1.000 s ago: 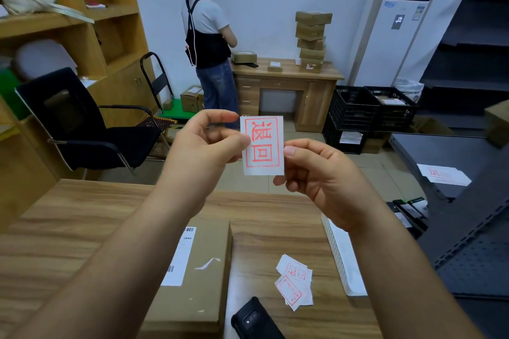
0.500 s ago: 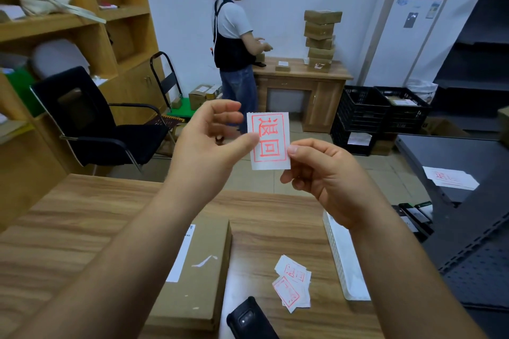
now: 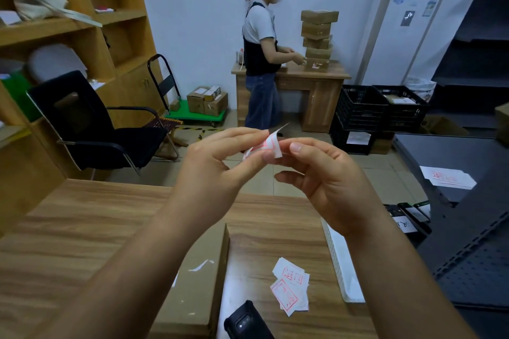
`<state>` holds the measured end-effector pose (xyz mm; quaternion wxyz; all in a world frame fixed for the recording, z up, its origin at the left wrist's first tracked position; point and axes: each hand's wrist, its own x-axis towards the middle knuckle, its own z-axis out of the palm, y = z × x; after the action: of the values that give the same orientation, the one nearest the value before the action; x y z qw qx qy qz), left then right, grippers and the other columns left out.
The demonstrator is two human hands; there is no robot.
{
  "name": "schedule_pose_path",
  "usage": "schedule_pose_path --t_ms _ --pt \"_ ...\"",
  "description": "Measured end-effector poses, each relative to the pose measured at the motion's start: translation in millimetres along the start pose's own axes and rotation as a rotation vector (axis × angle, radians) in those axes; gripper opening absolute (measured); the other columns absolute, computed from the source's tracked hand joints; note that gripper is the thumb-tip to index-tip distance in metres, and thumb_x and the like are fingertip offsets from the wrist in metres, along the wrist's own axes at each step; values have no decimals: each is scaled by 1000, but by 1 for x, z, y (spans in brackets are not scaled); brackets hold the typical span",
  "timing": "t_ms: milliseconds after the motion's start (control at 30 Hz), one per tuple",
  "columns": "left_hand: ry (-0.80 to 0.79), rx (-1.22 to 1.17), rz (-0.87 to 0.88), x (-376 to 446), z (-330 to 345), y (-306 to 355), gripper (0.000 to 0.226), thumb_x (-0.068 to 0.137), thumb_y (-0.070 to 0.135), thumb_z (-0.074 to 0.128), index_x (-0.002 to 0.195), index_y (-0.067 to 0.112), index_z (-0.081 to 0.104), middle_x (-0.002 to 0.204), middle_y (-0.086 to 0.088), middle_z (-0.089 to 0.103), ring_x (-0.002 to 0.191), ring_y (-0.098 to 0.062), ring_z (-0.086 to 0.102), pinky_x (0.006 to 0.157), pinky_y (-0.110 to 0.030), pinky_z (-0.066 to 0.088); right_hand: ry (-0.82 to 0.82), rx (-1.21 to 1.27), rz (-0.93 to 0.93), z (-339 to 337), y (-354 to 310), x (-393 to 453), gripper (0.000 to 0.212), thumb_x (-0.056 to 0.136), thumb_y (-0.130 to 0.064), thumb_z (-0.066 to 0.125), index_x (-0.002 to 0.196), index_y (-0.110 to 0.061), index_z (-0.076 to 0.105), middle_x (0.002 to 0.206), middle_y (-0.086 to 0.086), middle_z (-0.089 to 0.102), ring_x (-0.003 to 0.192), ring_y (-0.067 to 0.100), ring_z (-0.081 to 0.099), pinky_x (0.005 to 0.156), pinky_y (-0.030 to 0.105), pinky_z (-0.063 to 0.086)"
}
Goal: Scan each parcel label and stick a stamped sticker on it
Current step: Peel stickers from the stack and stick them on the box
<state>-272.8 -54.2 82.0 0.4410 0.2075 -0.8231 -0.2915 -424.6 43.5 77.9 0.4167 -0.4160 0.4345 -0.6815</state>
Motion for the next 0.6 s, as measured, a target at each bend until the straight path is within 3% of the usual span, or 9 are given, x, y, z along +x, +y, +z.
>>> schedule_pose_path --t_ms 267,600 --pt "-10 -41 -43 -2 -4 4 31 85 42 64 115 35 68 108 28 66 108 10 59 89 -7 43 -19 -1 13 3 -1 -1 19 83 -13 62 93 -13 78 99 13 73 95 23 70 71 27 55" --pt "-15 -109 -102 -4 -10 2 26 83 44 67 106 34 73 99 21 72 102 4 64 86 -14 48 -19 -33 -23 12 0 1 14 81 -11 64 88 -12 77 94 14 73 89 21 69 69 26 54"
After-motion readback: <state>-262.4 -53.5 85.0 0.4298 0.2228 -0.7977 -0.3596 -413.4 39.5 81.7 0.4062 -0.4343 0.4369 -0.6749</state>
